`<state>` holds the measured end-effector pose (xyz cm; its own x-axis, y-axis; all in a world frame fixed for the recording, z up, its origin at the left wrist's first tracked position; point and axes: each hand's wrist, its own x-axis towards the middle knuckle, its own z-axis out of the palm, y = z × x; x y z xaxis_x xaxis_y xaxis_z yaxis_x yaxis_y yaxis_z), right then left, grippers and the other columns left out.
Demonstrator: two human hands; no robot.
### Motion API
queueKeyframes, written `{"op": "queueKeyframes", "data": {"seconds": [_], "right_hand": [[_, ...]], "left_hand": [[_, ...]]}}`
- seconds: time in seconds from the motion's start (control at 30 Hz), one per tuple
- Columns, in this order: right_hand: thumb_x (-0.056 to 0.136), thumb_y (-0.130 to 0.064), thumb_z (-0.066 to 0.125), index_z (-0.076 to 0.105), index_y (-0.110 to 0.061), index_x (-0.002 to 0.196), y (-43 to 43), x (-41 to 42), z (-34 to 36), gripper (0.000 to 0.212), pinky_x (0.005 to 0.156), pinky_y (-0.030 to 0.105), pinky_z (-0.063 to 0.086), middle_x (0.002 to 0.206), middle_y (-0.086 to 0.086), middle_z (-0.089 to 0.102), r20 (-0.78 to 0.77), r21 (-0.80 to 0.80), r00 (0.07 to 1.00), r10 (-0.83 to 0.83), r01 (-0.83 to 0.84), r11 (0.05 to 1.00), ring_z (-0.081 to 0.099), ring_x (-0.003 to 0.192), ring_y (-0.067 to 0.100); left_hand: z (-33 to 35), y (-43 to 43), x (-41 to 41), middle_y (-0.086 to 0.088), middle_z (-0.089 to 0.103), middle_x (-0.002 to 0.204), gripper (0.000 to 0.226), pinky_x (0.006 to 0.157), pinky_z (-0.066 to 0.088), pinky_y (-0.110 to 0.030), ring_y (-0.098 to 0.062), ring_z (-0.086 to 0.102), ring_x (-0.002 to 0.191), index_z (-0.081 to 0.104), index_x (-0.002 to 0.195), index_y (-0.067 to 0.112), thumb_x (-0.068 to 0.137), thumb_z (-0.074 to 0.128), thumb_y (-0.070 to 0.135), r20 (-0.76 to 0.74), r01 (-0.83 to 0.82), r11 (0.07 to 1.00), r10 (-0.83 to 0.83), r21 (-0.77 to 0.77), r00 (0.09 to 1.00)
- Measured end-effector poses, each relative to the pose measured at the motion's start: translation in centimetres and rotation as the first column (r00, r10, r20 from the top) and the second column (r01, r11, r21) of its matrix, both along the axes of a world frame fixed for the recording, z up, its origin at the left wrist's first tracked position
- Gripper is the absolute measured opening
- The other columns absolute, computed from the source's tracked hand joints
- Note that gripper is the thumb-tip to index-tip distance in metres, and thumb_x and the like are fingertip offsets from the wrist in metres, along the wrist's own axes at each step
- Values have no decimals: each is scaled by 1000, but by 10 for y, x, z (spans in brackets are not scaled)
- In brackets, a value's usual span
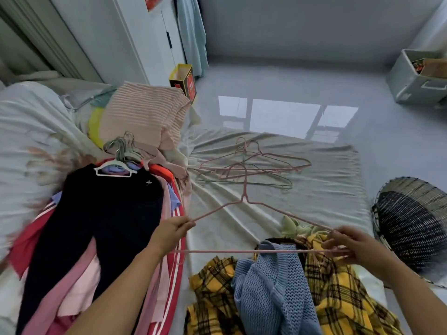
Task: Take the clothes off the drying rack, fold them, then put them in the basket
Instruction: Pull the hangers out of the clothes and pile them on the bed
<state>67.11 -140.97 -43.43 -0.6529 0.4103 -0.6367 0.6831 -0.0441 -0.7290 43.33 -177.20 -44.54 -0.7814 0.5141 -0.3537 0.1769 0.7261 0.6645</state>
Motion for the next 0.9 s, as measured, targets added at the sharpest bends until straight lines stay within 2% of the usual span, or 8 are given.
{"op": "queueKeyframes", "data": {"seconds": [0.1, 0.2, 0.27, 0.37, 0.63, 0.7, 0.77, 0.9], "right_hand": [[91, -20, 54, 58, 0, 98, -8, -8, -5, 22, 41, 25, 49, 75, 18, 70, -128, -130, 974, -188, 171, 977, 67, 56, 22], [53, -46, 77, 60, -4, 89, -15, -35, -8, 58, 42, 23, 52, 63, 14, 68, -220, -133, 922, -318, 295, 946, 65, 49, 19], [55, -50, 69, 57, -6, 88, -21, -59, -14, 56, 42, 21, 52, 60, 10, 69, -276, -110, 882, -383, 366, 924, 65, 49, 16], [97, -26, 45, 53, -10, 89, -22, -102, -33, 20, 42, 16, 50, 56, 0, 69, -309, -56, 828, -467, 474, 879, 64, 47, 9], [90, -17, 61, 48, -26, 88, 15, -216, -85, 16, 52, 12, 52, 52, -11, 66, -345, -18, 803, -486, 512, 859, 65, 52, 2], [49, -57, 84, 45, -27, 88, 51, -225, -129, 64, 54, 8, 50, 61, -14, 67, -299, -13, 839, -455, 473, 881, 67, 66, 1], [12, -75, 75, 45, -28, 101, 59, -226, -160, 106, 50, 10, 49, 96, -3, 68, -181, 158, 869, -460, 487, 859, 66, 91, 18], [82, -21, 67, 26, -8, 143, -39, -252, -139, 74, 91, 28, 46, 142, 21, 39, -92, 269, 871, -482, 488, 831, 46, 122, 32]], "left_hand": [[-14, 7, -11, -4, 59, 118, 39, 94, 39, -34, -23, 54, 113, 58, 124, 15, 88, 62, 29, -98, -6, 996, -3, -93, 995], [-17, 11, -21, -4, 42, 141, 67, 103, 30, -36, -23, 38, 130, 38, 140, 14, 84, 65, 38, -169, -60, 994, 43, -97, 985], [-24, 5, -20, -8, 41, 142, 63, 106, 33, -36, -23, 39, 130, 36, 140, 13, 86, 63, 32, -11, -141, 990, 141, -10, 990], [-43, -23, -14, -7, 48, 133, 54, 101, 43, -34, -20, 48, 120, 39, 138, 14, 90, 60, 24, 198, -243, 969, 247, -49, 948], [-101, -105, -46, 0, 54, 120, 34, 83, 39, -21, -8, 53, 98, 50, 125, 15, 92, 57, 20, 269, -408, 895, 444, -180, 855], [-117, -114, -65, -1, 55, 120, 32, 83, 39, -21, -9, 54, 98, 52, 123, 15, 92, 57, 20, 251, -395, 900, 432, -185, 866], [-134, -118, -86, -2, 54, 121, 32, 83, 41, -22, -10, 54, 97, 53, 123, 15, 92, 57, 21, 230, -357, 913, 397, -199, 888], [-166, -115, -133, -6, 47, 127, 38, 82, 39, -22, -15, 52, 105, 49, 127, 13, 93, 55, 28, 163, -266, 917, 323, -297, 932]]}}
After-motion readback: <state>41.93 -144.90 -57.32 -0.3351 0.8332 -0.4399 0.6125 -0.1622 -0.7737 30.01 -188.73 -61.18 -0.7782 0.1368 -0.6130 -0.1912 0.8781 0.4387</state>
